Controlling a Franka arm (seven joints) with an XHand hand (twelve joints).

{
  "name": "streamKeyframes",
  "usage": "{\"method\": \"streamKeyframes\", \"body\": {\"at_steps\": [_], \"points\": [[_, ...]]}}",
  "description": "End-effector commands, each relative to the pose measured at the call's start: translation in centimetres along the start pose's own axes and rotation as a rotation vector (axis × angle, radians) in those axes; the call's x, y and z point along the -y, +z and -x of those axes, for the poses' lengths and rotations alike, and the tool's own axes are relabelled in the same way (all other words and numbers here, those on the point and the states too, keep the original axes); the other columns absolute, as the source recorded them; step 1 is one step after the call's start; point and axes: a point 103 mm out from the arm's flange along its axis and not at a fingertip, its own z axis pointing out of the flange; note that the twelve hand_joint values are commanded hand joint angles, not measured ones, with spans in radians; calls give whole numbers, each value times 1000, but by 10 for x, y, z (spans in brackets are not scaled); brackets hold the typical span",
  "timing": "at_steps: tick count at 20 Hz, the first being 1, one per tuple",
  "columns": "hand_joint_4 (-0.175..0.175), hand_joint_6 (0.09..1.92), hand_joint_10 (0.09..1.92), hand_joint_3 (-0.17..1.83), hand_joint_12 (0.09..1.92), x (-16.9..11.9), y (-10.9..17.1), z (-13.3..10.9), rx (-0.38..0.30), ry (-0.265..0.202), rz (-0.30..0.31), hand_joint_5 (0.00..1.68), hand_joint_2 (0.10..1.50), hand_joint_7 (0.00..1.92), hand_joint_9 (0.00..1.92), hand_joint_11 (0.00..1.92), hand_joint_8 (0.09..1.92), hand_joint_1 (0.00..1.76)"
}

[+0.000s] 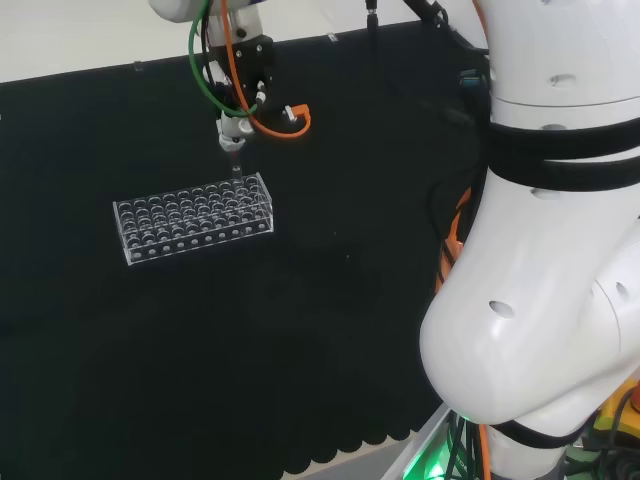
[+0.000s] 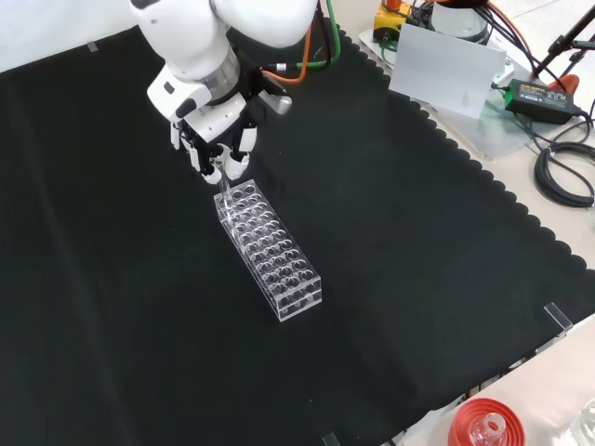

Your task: Pick up the test tube.

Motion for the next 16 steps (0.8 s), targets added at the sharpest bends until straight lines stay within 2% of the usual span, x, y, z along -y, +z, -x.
{"method": "streamKeyframes", "body": {"at_steps": [1, 9, 16], "points": [[-175, 371, 404, 378, 1152, 4, -17, 7, -6, -8, 26, 1365, 748, 1803, 1382, 1017, 368, 1429], [-175, 366, 400, 423, 1151, 18, -49, 18, -29, -17, 77, 1373, 722, 1817, 1390, 1021, 353, 1430], [-175, 366, 400, 431, 1152, 42, -83, 25, -71, -22, 132, 1375, 717, 1820, 1392, 1025, 348, 1431]]}}
